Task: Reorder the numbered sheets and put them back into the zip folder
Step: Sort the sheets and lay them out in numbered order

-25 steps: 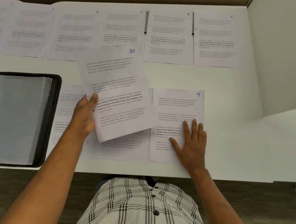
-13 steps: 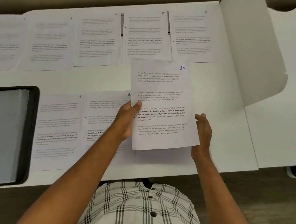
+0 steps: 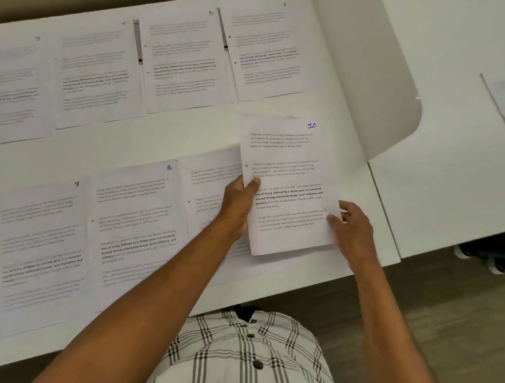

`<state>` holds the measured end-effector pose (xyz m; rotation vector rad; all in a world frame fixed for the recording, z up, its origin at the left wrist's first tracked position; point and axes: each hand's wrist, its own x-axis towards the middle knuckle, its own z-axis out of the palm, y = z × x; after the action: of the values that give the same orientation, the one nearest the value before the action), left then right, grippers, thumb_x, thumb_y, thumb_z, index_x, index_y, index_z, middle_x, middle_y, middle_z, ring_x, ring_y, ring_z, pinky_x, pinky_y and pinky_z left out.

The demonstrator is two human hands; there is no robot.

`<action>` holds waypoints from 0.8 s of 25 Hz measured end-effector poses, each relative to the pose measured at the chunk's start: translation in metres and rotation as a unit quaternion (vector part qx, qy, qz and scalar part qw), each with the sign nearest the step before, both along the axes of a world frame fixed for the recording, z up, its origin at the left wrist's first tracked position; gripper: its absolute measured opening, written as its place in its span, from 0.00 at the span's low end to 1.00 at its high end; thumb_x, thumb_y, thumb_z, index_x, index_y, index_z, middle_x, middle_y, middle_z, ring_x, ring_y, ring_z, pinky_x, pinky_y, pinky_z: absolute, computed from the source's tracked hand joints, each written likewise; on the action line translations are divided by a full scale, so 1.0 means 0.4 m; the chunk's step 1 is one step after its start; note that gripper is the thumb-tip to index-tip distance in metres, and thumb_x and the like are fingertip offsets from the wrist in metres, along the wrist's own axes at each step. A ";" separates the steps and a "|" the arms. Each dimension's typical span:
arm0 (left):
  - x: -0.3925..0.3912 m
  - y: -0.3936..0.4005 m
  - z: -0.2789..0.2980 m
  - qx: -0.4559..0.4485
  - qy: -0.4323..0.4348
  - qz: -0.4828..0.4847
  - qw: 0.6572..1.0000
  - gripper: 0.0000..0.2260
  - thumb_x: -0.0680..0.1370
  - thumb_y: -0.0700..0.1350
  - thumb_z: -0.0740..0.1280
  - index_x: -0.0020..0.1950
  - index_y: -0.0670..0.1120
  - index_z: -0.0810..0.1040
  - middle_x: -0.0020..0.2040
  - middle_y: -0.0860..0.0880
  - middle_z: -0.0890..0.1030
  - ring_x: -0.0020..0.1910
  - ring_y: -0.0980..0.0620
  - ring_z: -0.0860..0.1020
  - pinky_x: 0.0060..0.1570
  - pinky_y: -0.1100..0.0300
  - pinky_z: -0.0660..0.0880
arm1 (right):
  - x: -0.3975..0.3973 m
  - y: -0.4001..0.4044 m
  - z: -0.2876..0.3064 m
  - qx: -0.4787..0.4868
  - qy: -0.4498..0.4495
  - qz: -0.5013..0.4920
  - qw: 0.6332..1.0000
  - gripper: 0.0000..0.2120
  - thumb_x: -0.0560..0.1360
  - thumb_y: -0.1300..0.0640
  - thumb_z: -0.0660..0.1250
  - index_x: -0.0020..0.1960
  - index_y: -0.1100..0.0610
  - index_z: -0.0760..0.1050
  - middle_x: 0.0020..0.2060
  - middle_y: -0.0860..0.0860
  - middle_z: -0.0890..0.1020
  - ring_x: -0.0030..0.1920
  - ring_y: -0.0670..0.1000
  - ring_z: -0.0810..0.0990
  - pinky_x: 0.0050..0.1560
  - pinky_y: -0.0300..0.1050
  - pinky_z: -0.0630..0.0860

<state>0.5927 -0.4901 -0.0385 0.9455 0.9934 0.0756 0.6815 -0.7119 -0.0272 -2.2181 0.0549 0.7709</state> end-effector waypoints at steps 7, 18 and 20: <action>-0.030 0.005 0.010 0.251 0.059 -0.128 0.958 0.14 0.84 0.44 0.64 0.70 0.50 0.75 0.58 0.51 0.81 0.52 0.50 0.84 0.49 0.54 0.84 | 0.020 -0.052 -0.016 -0.066 -0.100 -0.039 0.992 0.21 0.84 0.55 0.66 0.76 0.53 0.69 0.70 0.55 0.77 0.69 0.58 0.77 0.65 0.51 0.75; -0.279 0.102 -0.120 0.638 0.196 -0.349 0.658 0.36 0.80 0.64 0.57 0.83 0.48 0.54 0.84 0.45 0.49 0.83 0.43 0.46 0.78 0.37 0.43 | -0.117 0.088 -0.124 -0.123 -0.294 0.261 0.911 0.37 0.83 0.36 0.60 0.85 0.51 0.54 0.85 0.56 0.51 0.85 0.59 0.46 0.83 0.60 0.51; -0.277 0.099 -0.130 0.635 0.208 -0.358 0.652 0.37 0.81 0.66 0.52 0.84 0.48 0.50 0.84 0.46 0.45 0.83 0.45 0.43 0.78 0.35 0.44 | -0.124 0.085 -0.144 -0.140 -0.288 0.270 0.908 0.38 0.83 0.33 0.55 0.86 0.50 0.51 0.85 0.55 0.48 0.85 0.59 0.43 0.83 0.63 0.49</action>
<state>0.4821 -0.4503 -0.0905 2.7307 0.8109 -0.1545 0.6317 -0.6777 -0.0849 -2.6912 -0.8156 0.3606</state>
